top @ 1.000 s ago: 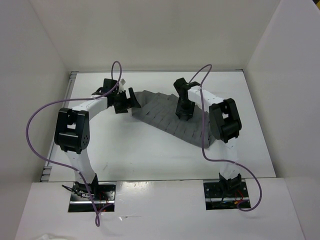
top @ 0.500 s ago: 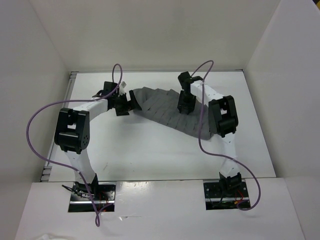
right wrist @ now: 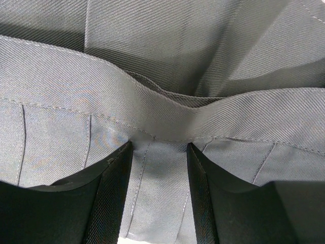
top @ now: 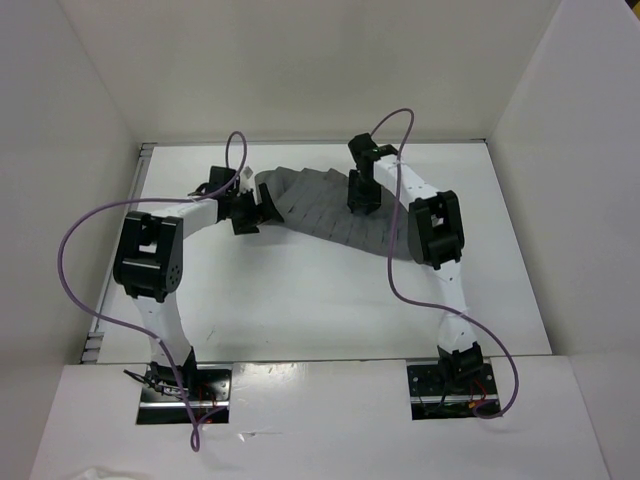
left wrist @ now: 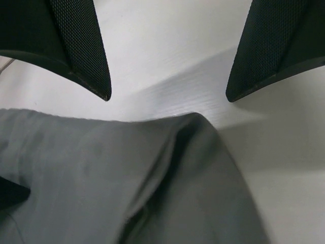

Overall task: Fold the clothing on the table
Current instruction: Fold the skirt

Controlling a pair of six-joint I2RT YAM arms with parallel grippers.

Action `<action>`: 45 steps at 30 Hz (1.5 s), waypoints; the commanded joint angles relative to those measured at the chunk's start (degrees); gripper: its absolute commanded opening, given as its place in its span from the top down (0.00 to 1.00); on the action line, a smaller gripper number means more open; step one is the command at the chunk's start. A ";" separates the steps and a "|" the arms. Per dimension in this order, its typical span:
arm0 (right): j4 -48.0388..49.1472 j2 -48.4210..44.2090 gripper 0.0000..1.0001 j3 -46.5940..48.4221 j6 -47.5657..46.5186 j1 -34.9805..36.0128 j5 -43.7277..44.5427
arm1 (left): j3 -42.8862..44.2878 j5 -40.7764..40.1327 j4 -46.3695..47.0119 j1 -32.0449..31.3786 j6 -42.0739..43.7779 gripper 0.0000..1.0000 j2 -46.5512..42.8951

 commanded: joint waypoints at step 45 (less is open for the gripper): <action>4.50 -14.95 0.47 -9.15 -2.22 -2.94 -4.55 | -0.59 15.45 5.39 -0.27 -6.26 1.00 0.37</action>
